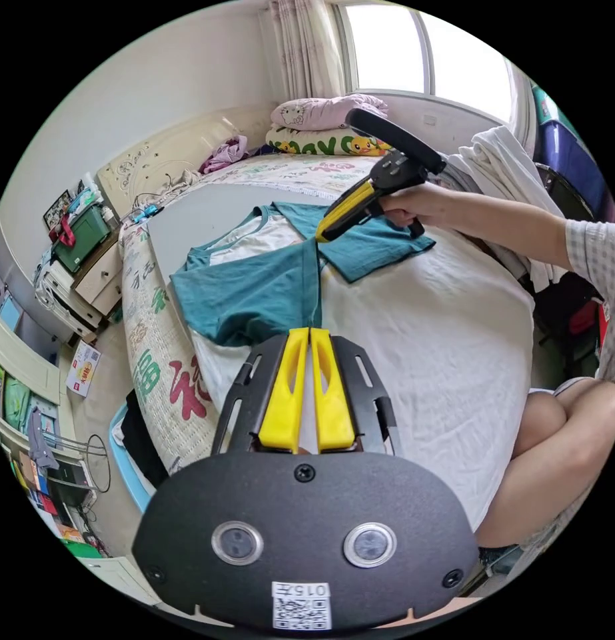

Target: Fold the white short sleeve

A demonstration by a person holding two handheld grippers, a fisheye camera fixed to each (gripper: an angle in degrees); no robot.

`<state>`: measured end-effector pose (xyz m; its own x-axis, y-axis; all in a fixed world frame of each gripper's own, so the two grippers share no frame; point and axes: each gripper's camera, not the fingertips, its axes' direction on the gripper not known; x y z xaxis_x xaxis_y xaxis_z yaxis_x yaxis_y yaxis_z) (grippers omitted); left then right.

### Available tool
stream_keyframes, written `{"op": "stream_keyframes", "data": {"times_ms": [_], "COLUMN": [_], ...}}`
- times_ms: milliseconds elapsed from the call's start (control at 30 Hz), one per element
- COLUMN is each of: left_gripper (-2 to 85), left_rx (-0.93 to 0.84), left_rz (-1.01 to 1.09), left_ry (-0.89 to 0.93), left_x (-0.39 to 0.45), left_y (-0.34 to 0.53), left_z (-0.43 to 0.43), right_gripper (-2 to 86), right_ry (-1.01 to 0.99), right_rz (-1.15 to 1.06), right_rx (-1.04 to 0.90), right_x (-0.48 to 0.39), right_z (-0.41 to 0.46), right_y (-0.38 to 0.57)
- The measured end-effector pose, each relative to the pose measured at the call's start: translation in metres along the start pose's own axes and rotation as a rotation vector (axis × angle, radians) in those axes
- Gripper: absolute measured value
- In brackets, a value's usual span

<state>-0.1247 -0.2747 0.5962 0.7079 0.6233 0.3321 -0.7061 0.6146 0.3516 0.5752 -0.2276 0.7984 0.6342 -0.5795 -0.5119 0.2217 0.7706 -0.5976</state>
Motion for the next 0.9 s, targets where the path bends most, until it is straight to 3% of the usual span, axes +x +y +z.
{"op": "stream_keyframes", "data": {"times_ms": [200, 333, 433, 600, 767, 900], "left_gripper": [0.4, 2.5, 4.3, 7.9, 11.1, 12.2], "left_rx": [-0.084, -0.109, -0.015, 0.05, 0.062, 0.046], "left_rz": [0.045, 0.051, -0.073, -0.322, -0.58, -0.7], "left_ry": [0.042, 0.123, 0.149, 0.006, -0.015, -0.026], "left_x": [0.001, -0.017, -0.058, -0.127, -0.203, -0.237], "left_y": [-0.002, -0.005, 0.002, -0.009, -0.05, -0.065], "left_z": [0.023, 0.016, -0.008, -0.006, 0.052, 0.09], "right_gripper": [-0.4, 5.2, 6.6, 11.1, 14.3, 15.7], "right_ry": [0.029, -0.021, -0.019, 0.008, -0.027, 0.009], "right_rz": [-0.053, -0.042, -0.024, 0.116, 0.402, 0.492], "right_rx": [-0.084, -0.087, -0.048, 0.015, 0.091, 0.087], "right_x": [-0.003, 0.018, 0.039, 0.07, 0.132, 0.16], "right_z": [0.008, -0.006, -0.017, -0.013, 0.006, 0.015], "right_y": [-0.009, -0.007, -0.003, -0.014, -0.035, -0.04]}}
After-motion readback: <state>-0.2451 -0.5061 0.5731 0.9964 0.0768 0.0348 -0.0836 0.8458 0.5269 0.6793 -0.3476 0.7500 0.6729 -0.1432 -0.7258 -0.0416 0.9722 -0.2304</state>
